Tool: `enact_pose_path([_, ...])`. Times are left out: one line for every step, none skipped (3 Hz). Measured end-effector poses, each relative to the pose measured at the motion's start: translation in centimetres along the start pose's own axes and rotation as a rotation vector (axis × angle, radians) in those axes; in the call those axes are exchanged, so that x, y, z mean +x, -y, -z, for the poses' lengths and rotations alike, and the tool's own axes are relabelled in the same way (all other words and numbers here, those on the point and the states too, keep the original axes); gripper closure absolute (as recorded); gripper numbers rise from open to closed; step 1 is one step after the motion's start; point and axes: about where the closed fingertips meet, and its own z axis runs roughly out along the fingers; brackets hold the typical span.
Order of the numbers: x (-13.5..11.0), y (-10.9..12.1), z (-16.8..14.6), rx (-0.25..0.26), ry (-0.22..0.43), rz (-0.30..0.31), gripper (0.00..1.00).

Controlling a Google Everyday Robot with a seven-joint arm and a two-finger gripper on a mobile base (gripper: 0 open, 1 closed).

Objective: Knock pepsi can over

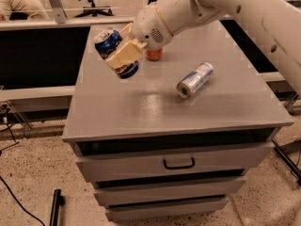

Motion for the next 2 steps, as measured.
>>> enact_pose_path([1.8, 0.4, 1.6, 0.0, -0.157, -0.045, 1.0])
enact_pose_path([3.4, 0.7, 3.0, 0.029, -0.293, -0.044, 1.0])
